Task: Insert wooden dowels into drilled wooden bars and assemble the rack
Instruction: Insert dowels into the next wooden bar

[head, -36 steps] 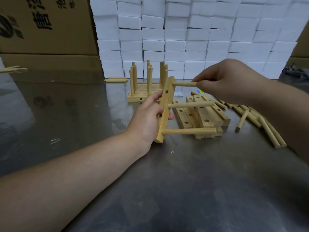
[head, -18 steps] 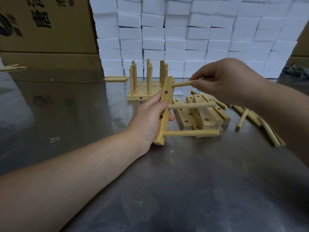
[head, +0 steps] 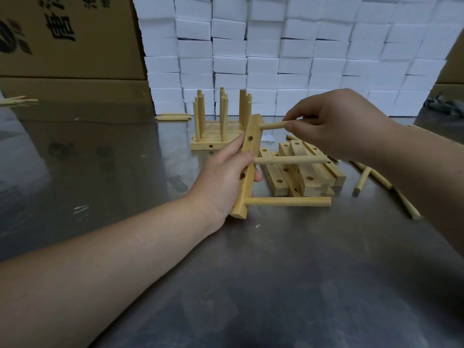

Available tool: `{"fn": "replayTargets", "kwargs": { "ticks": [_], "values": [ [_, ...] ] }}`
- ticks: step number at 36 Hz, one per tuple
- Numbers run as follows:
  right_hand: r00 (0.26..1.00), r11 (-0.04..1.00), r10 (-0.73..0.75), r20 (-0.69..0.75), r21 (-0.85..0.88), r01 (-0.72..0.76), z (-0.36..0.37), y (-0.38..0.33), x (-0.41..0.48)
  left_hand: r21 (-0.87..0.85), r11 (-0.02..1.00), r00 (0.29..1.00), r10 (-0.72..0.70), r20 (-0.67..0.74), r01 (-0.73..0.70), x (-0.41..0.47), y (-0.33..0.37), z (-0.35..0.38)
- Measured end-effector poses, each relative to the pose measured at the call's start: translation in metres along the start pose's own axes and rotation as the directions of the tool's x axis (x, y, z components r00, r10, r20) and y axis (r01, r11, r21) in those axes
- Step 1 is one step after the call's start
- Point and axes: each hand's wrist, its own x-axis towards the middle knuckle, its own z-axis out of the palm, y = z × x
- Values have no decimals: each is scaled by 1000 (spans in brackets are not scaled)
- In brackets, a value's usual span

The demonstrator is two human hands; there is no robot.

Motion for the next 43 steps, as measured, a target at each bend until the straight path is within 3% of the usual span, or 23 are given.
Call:
{"fn": "replayTargets", "kwargs": {
  "ticks": [10,18,27,37,43],
  "values": [
    [993,978,-111,-32,-181,103,3,3,0,80,996,1000,29,8,-30,0,-2,0],
    [985,969,-162,-54,-199,148,3,2,-2,90,994,998,61,24,-63,0,-3,2],
    [993,989,-97,-60,-121,89,2,0,-4,154,982,994,107,20,-109,0,-4,3],
    [996,985,91,9,148,-92,-1,0,-2,208,968,990,136,41,-142,-2,-3,2],
    [991,975,130,37,179,-135,-1,-1,-1,192,971,989,140,43,-145,-2,-2,3]
  ]
}}
